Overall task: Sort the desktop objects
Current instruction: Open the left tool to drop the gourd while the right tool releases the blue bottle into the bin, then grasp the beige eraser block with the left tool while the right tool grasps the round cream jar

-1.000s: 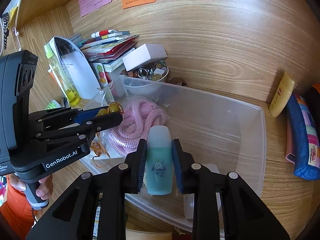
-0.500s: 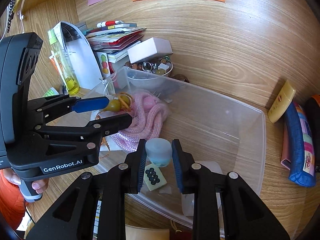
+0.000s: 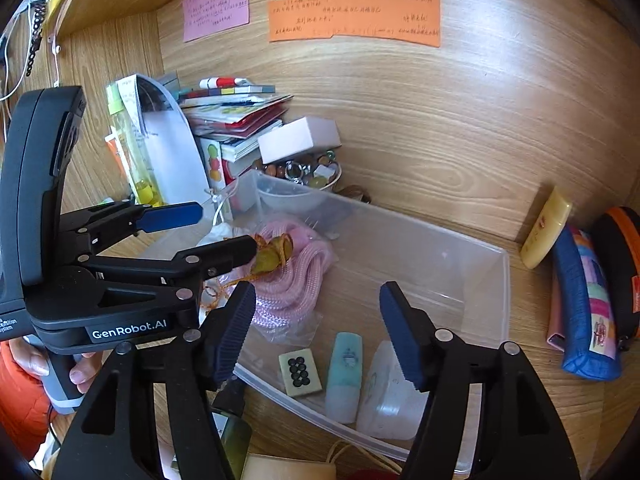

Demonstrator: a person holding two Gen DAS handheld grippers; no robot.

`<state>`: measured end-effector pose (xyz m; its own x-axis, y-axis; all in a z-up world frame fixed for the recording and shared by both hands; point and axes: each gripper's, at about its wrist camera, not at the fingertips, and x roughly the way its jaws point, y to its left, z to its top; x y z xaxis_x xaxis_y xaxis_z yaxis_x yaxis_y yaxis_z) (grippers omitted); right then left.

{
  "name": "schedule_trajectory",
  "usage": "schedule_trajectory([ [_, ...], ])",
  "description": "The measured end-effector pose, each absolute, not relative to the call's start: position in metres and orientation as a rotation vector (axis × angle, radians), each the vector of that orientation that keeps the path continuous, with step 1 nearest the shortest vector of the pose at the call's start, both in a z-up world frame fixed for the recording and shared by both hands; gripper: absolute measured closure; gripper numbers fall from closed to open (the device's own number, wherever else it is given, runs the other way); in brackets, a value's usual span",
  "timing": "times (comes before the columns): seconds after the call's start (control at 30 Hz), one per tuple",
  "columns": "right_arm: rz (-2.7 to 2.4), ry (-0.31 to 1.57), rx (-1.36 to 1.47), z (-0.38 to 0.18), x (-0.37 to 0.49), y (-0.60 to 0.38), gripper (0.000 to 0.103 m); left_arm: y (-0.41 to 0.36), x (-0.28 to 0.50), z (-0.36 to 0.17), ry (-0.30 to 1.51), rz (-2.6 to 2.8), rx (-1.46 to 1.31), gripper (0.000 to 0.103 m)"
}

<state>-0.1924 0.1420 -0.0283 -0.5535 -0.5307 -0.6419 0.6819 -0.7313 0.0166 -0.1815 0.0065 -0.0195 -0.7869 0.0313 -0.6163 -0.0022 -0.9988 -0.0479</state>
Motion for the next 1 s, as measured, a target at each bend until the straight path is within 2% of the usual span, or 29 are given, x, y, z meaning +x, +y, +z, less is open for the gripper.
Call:
schedule_trajectory([
  [0.23,-2.33,0.28,0.786,-0.015,-0.194,0.155,0.029,0.006,-0.176,-0.009,-0.043,2.978,-0.949,0.025],
  [0.3,-2.355,0.259,0.769,-0.008,-0.193,0.161,0.028,0.006,-0.171,-0.004,-0.057,2.968,-0.925,0.011],
  [0.33,-2.361,0.235,0.762,-0.004,-0.191,0.167,0.027,0.006,-0.169,-0.002,-0.074,2.96,-0.918,0.009],
  [0.47,-2.404,0.152,0.753,0.01,-0.184,0.19,0.019,0.004,-0.161,0.007,-0.145,2.918,-0.945,0.008],
  [0.8,-2.512,0.15,0.754,0.003,-0.143,0.247,0.017,-0.009,-0.108,0.011,-0.207,2.866,-0.983,0.008],
  [1.0,-2.523,0.162,0.794,-0.017,-0.109,0.269,0.017,-0.007,-0.07,0.004,-0.153,2.848,-1.008,0.008],
])
